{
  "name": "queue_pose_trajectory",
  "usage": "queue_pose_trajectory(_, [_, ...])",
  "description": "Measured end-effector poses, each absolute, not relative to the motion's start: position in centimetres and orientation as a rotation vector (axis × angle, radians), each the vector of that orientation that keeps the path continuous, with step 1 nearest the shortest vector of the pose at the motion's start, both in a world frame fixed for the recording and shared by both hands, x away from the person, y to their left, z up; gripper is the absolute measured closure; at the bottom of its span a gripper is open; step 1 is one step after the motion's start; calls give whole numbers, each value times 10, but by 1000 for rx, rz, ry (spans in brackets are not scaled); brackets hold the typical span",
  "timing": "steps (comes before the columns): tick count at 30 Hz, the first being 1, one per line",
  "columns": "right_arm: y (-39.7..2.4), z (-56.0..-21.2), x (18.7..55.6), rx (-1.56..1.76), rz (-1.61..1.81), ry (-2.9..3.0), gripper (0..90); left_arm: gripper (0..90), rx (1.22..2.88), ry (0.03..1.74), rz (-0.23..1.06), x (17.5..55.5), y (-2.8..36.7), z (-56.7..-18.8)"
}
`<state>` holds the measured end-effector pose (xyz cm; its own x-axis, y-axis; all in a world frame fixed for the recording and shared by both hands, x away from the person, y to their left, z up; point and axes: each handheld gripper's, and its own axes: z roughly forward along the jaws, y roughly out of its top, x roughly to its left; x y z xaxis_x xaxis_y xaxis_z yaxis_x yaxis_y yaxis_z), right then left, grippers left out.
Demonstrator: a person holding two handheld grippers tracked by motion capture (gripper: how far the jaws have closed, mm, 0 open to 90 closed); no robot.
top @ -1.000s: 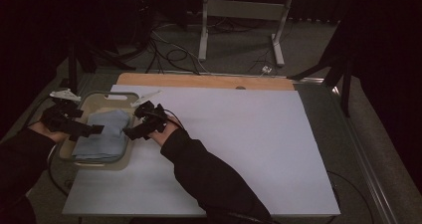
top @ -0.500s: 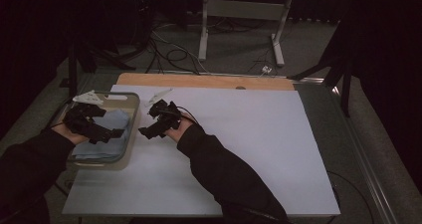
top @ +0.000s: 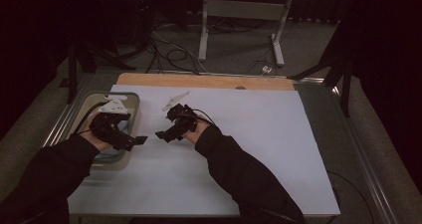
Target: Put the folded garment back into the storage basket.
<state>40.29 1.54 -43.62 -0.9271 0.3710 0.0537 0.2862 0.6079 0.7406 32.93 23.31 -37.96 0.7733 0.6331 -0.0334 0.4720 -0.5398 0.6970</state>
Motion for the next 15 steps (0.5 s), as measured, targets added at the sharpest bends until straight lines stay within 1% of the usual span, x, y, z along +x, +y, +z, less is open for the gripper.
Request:
queue_pose_trajectory(3, [7,-440,402,540,1210,2727,107,2,2241,791,294,327,224,-382])
queue_pose_trajectory(15, [-18,-453,394,517,1242,2737,107,2,2243,706,250,317,197,-395])
